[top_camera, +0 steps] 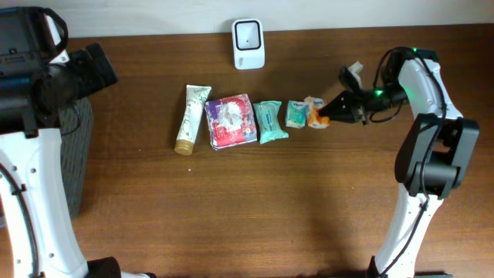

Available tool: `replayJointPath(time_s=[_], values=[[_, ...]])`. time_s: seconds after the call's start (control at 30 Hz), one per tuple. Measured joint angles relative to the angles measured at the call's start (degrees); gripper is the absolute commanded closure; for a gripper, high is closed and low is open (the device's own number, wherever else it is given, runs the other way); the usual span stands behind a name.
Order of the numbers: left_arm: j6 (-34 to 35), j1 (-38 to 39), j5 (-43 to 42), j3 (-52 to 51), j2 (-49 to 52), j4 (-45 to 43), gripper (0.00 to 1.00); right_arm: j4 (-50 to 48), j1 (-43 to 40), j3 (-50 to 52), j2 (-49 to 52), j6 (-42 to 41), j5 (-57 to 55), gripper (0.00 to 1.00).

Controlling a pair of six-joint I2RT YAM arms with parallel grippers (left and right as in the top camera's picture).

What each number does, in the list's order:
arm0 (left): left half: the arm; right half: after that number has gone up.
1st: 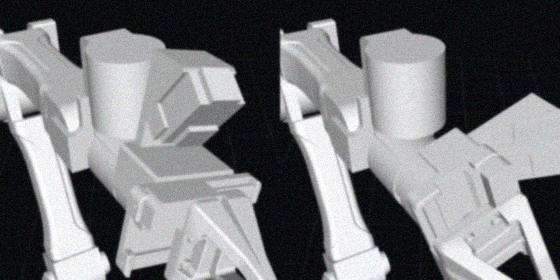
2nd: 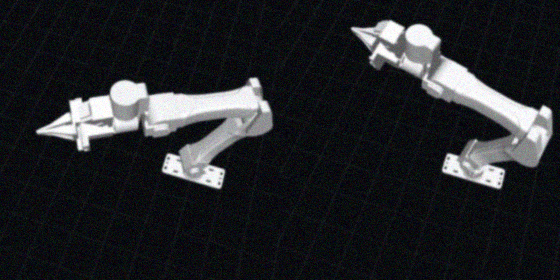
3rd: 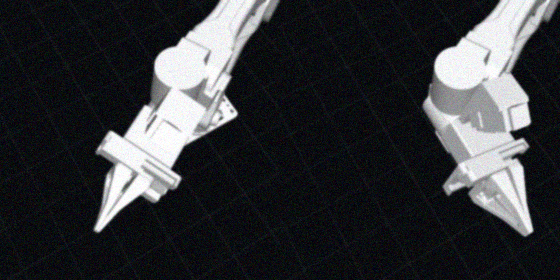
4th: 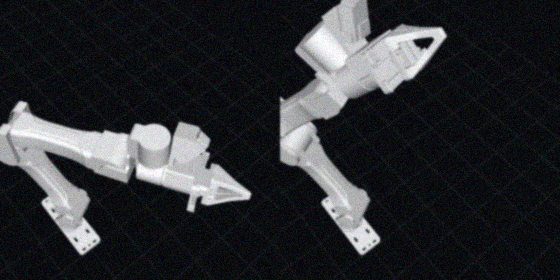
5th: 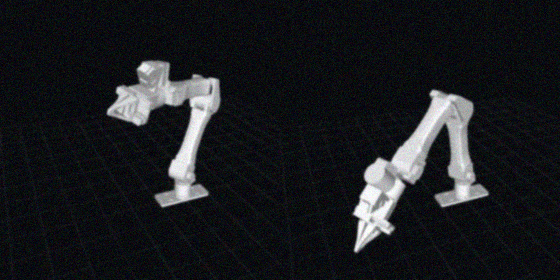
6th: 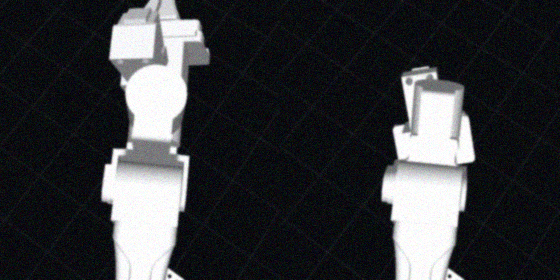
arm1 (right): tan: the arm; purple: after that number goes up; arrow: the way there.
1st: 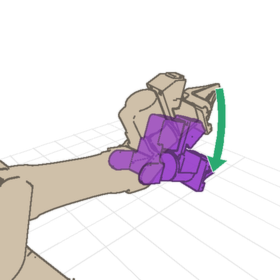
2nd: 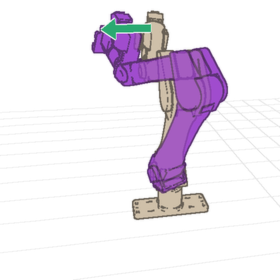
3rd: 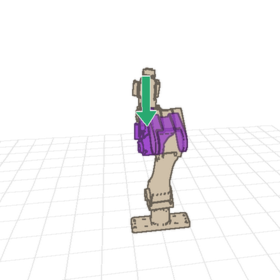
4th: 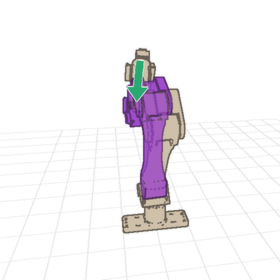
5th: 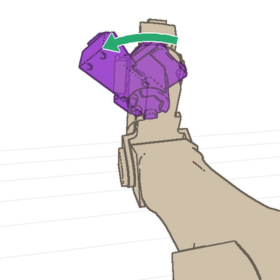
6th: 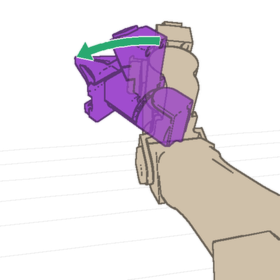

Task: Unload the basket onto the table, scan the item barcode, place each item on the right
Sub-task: 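Grasp the orange tissue pack with the right gripper and lift, then hold the orange pack under the white barcode scanner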

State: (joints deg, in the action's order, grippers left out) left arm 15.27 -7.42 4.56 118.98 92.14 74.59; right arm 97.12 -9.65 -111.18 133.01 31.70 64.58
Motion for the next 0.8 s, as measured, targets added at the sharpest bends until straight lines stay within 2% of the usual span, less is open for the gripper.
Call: replayJointPath(time_s=[0.27,0.67,0.8], values=[[0.00,0.00,0.00,0.00,0.00,0.00,0.01,-0.13,10.58,0.00,0.00,11.82,8.74,0.96],[0.00,0.00,0.00,0.00,0.00,-0.02,0.01,-1.36,12.37,0.00,0.00,13.53,9.53,0.96],[0.00,0.00,0.00,0.00,0.00,0.00,0.01,-3.21,12.37,0.04,0.00,13.60,13.66,0.96]])
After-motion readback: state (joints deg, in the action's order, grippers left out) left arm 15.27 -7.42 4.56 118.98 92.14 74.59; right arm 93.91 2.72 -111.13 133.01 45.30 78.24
